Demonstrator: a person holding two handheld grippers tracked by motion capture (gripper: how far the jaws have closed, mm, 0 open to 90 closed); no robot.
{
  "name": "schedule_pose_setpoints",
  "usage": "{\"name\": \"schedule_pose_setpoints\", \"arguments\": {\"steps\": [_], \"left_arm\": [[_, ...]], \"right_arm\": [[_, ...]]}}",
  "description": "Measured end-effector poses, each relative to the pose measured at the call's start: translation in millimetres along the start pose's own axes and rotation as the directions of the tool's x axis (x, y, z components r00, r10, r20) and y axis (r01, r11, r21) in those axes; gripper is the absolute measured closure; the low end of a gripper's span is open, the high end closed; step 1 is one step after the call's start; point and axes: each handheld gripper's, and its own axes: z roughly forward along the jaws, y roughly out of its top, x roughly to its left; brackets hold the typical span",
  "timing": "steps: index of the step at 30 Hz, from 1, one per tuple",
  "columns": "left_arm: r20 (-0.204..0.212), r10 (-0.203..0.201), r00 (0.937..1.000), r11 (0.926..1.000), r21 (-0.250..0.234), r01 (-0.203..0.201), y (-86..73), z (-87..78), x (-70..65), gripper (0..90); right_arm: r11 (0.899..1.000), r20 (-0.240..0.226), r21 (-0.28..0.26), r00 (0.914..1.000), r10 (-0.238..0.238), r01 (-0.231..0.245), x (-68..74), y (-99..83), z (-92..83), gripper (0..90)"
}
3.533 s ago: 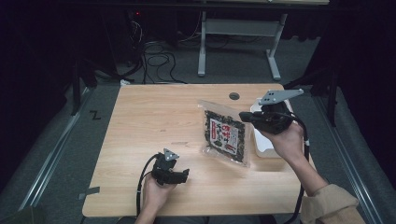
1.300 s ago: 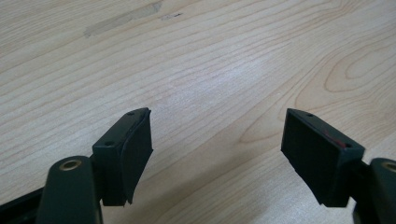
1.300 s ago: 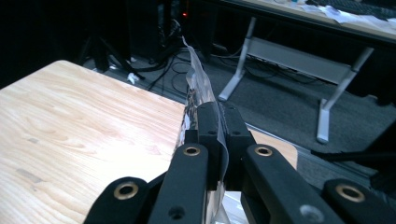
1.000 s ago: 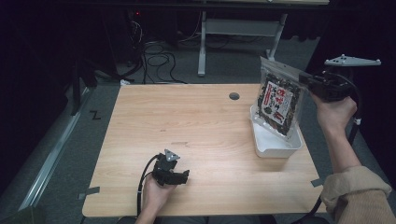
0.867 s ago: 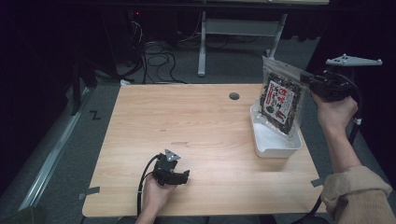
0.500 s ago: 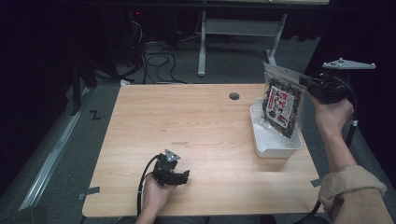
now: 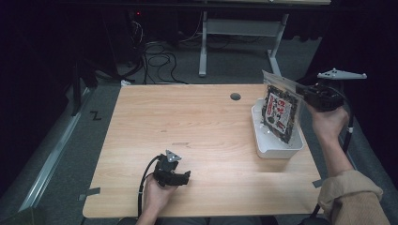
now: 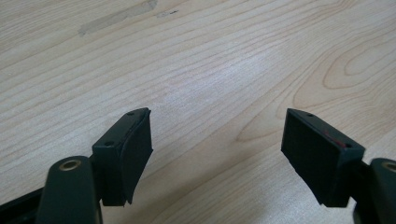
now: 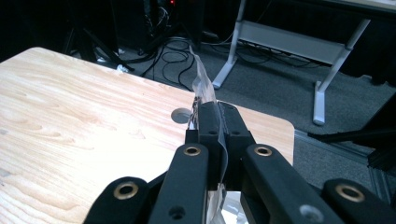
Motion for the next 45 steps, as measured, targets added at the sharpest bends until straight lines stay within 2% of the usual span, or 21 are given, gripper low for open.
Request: {"name": "schedule_pose_setpoints", "arguments": {"steps": [6, 13, 19, 25, 27, 30, 37, 40, 42, 45], "left_arm": [[0.004, 0.004, 1.0000, 1.0000, 0.000, -0.004, 0.1, -0.2, -1.1, 25.0], [-0.001, 0.013, 0.9999, 0.9999, 0.001, -0.013, -0.1, 0.6, -1.1, 25.0], [0.001, 0.007, 1.0000, 0.9999, 0.009, -0.007, -0.2, 1.5, -1.8, 25.0], [-0.001, 0.013, 0.9999, 0.9999, 0.002, -0.013, -0.3, 0.7, -1.3, 25.0], [0.002, 0.007, 1.0000, 0.9999, 0.007, -0.008, -0.4, 0.9, -2.0, 25.0], [-0.003, 0.014, 0.9999, 0.9999, 0.002, -0.014, -0.2, 0.6, -1.6, 25.0], [0.002, 0.010, 1.0000, 0.9999, 0.010, -0.010, -0.4, 1.3, -2.5, 25.0], [-0.003, 0.017, 0.9999, 0.9998, 0.004, -0.017, -0.4, 0.4, -2.2, 25.0], [0.000, 0.008, 1.0000, 1.0000, 0.003, -0.008, -0.7, 0.3, -2.5, 25.0], [-0.004, 0.015, 0.9999, 0.9999, 0.007, -0.015, -0.3, 1.4, -1.9, 25.0]], "right_arm": [[1.000, -0.036, 0.016, 0.9992, -0.015, 0.016, -3.7, -10.1, -5.5, 88.9], [1.000, -0.067, 0.029, 0.9977, 0.006, -0.004, -12.0, -24.3, -13.7, 85.9], [0.999, -0.081, 0.040, 0.9967, -0.002, 0.006, -14.0, -29.3, -17.0, 83.6], [0.998, -0.100, 0.055, 0.9950, 0.002, 0.003, -13.4, -34.7, -15.5, 81.9], [0.996, -0.098, 0.094, 0.9952, 0.007, 0.002, -14.3, -37.0, -13.1, 80.6], [0.997, -0.107, 0.079, 0.9942, 0.010, -0.001, -17.3, -41.5, -13.3, 80.6], [0.996, -0.102, 0.091, 0.9947, 0.017, -0.007, -20.3, -43.3, -15.1, 75.5], [0.995, -0.081, 0.099, 0.9964, 0.027, -0.019, -22.0, -44.5, -14.2, 67.2], [0.995, -0.065, 0.099, 0.9973, 0.035, -0.028, -23.2, -45.7, -13.0, 65.3], [0.994, -0.050, 0.100, 0.9975, 0.050, -0.045, -27.6, -48.6, -11.4, 60.0]]}}
